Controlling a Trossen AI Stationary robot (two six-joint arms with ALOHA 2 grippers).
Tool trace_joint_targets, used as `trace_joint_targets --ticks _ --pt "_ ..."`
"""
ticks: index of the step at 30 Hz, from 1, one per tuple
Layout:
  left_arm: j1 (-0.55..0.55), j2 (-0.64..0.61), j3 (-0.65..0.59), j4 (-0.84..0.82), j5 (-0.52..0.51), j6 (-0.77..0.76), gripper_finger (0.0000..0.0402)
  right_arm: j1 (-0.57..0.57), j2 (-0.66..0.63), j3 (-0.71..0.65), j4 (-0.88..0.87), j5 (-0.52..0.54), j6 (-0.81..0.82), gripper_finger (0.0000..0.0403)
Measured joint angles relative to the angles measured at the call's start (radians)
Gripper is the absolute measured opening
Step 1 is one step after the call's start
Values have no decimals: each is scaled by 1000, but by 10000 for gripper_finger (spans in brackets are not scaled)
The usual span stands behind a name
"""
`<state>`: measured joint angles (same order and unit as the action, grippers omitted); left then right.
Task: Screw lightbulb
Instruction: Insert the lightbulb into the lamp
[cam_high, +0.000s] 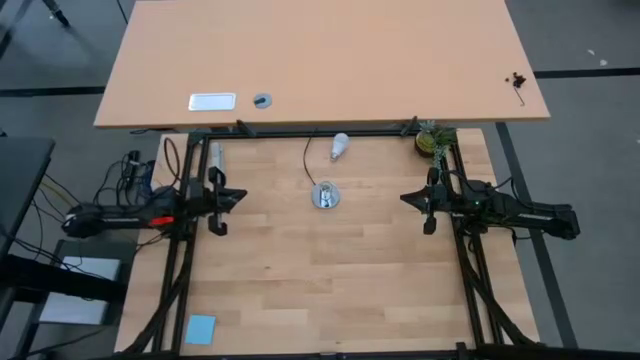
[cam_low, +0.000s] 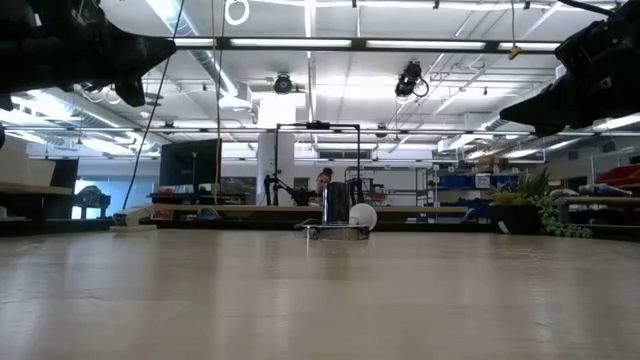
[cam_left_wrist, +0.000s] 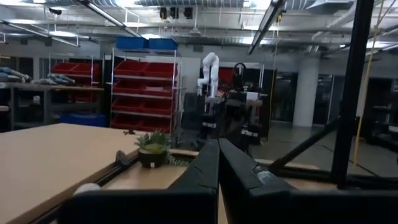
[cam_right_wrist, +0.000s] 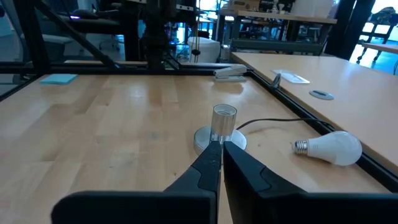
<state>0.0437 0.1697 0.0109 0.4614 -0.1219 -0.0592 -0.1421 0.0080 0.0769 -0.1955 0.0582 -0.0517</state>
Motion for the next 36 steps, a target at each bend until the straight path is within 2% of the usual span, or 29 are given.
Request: trace_joint_targets --ticks 4,10,21,29,36 --pt "0 102 2 102 -18 -38 9 0 0 0 0 0 0 28" --pt "0 316 88 103 -115 -151 36 0 0 0 0 0 0 27" --pt "0 796 368 86 -215 -216 101 0 0 0 0 0 0 27" --pt "2 1155 585 85 -392 -180 109 0 0 0 0 0 0 29" --pt "20 1405 771 73 -406 -155 109 0 0 0 0 0 0 25"
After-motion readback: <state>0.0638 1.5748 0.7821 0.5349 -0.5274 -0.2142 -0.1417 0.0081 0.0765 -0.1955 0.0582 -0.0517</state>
